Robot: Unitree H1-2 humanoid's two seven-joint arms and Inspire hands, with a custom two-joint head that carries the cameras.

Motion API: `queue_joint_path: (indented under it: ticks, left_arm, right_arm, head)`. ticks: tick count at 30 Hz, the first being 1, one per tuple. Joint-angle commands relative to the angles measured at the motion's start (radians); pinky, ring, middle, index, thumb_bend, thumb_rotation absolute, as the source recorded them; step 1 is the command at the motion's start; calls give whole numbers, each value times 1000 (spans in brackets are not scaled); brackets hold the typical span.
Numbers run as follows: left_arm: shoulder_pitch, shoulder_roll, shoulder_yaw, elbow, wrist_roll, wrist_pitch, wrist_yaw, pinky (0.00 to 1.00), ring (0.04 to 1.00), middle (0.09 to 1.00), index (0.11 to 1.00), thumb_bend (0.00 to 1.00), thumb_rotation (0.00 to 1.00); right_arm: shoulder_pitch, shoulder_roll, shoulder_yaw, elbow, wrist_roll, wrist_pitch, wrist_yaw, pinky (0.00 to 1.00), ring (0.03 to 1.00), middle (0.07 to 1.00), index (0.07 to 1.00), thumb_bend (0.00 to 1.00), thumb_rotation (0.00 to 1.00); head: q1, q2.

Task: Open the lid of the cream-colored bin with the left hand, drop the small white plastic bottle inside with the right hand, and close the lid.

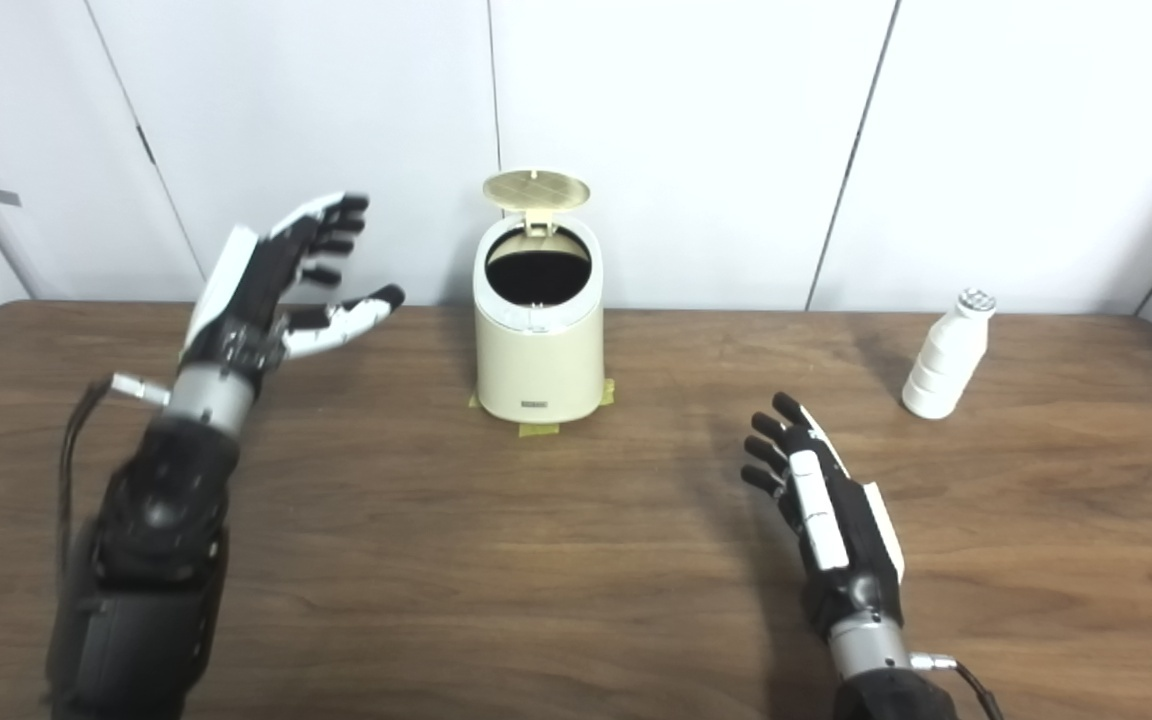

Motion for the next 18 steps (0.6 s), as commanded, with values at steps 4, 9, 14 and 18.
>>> queue_joint_path:
  ticks: [4,9,14,18]
  left_arm:
    - [48,-14,21,-82,-86,-46,47,724,806,845,877,453,362]
    - [129,-30,29,-94,-167,-76,62,744,808,843,884,410,462]
    - [204,-36,27,-114,-217,-57,61,838,869,882,906,370,750]
    - [231,-22,17,-117,-216,-56,64,852,880,884,905,373,796]
  right_arm:
    - [-42,-11,-23,2,5,-67,-2,777,837,864,887,552,839]
    - [-55,-44,-41,20,-2,-93,4,778,843,871,891,557,850]
    - [-70,-86,-75,61,11,-129,11,762,860,896,908,592,792]
    - [-75,-114,-107,71,5,-138,-3,726,852,911,923,528,696]
  head:
    - [-1,0]
    - [-16,3]
    - [-41,2]
    - [-83,5]
